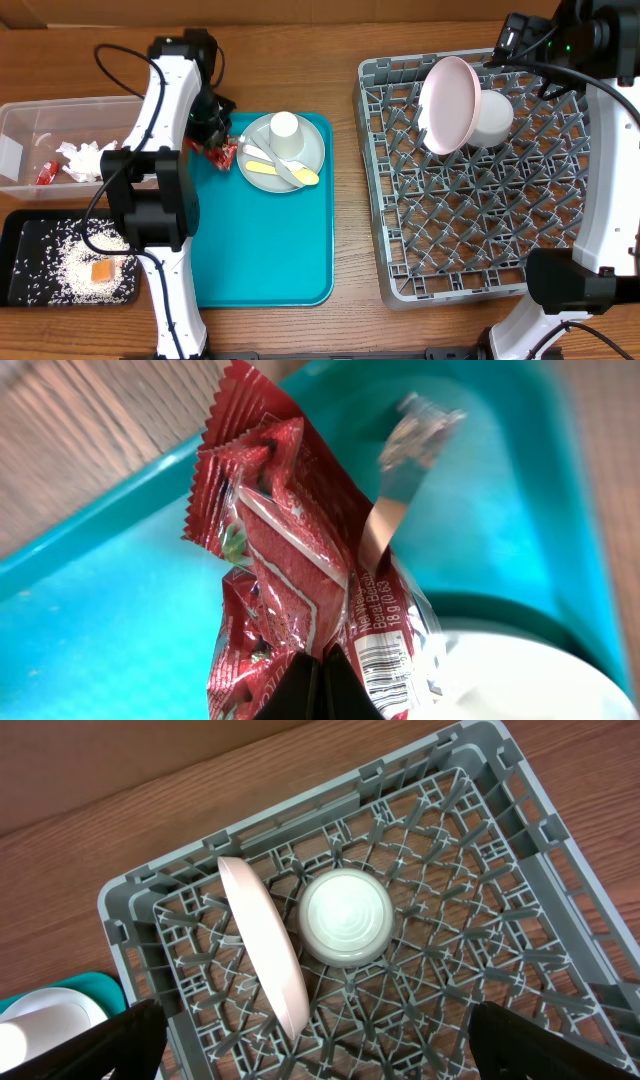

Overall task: Sort waste into correct bins and load items into the dishwasher rack
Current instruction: 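Carry the red wrapper left and drop it into the clear bin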

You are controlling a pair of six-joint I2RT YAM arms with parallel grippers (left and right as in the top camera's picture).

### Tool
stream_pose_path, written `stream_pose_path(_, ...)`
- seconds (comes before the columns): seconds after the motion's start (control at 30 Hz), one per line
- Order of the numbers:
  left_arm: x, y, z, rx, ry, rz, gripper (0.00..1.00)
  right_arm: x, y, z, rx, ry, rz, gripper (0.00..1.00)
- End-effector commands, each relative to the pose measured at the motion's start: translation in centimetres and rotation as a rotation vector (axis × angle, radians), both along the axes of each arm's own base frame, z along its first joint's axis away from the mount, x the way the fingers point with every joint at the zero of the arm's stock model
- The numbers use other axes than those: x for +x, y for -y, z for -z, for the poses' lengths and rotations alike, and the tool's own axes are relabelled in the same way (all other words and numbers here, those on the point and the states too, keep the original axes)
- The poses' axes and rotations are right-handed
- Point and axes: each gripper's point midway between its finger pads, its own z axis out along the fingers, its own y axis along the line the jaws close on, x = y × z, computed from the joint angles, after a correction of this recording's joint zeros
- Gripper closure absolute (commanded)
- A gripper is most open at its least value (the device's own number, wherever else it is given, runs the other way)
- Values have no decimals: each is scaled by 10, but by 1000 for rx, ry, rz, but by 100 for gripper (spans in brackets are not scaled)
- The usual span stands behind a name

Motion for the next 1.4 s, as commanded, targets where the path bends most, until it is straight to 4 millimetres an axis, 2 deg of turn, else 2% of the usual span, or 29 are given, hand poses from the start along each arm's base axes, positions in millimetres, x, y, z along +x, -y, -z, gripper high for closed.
stream_pose_path(0.0,19,-7,-52,27,132,45,96,0,2,-3,-8,11,4,0)
stream_pose_path(0.17,37,-8,-117,34,308,97,96,0,2,-3,-8,11,4,0)
stream_pose_path(0.23,41,-17,-144,68,379,106,96,0,2,-3,-8,11,4,0)
stream_pose_path(0.33,37,-40,-171,154,432,73,96,0,2,-3,-8,11,4,0)
stream_pose_path(0.37,32,-59,-184,216,452,42,96,0,2,-3,-8,11,4,0)
stream_pose_path(0.4,29,-68,-189,245,455,26,96,0,2,-3,-8,11,4,0)
stream_pose_path(0.53,14,-120,-197,375,419,-57,96,0,2,-3,-8,11,4,0)
stream_pose_path(0.7,-10,-180,-184,514,295,-142,94,0,2,-3,-8,11,4,0)
stream_pose_path(0.8,-16,-202,-172,521,241,-137,83,0,2,-3,-8,11,4,0)
stream_pose_path(0.83,-17,-206,-168,520,227,-129,66,0,2,-3,-8,11,4,0)
stream_pose_path(0.87,-18,-208,-166,514,218,-118,44,0,2,-3,-8,11,4,0)
stream_pose_path(0.9,-18,-209,-165,508,213,-104,4,0,2,-3,-8,11,4,0)
stream_pose_path(0.93,-19,-210,-165,503,208,-86,0,0,2,-3,-8,11,4,0)
stream_pose_path(1.13,-27,-195,-165,425,183,-2,0,0,2,-3,-8,11,4,0)
stream_pose_path(1.3,-36,-169,-166,281,189,13,0,0,2,-3,-8,11,4,0)
stream_pose_path(1.37,-33,-154,-169,201,226,68,0,0,2,-3,-8,11,4,0)
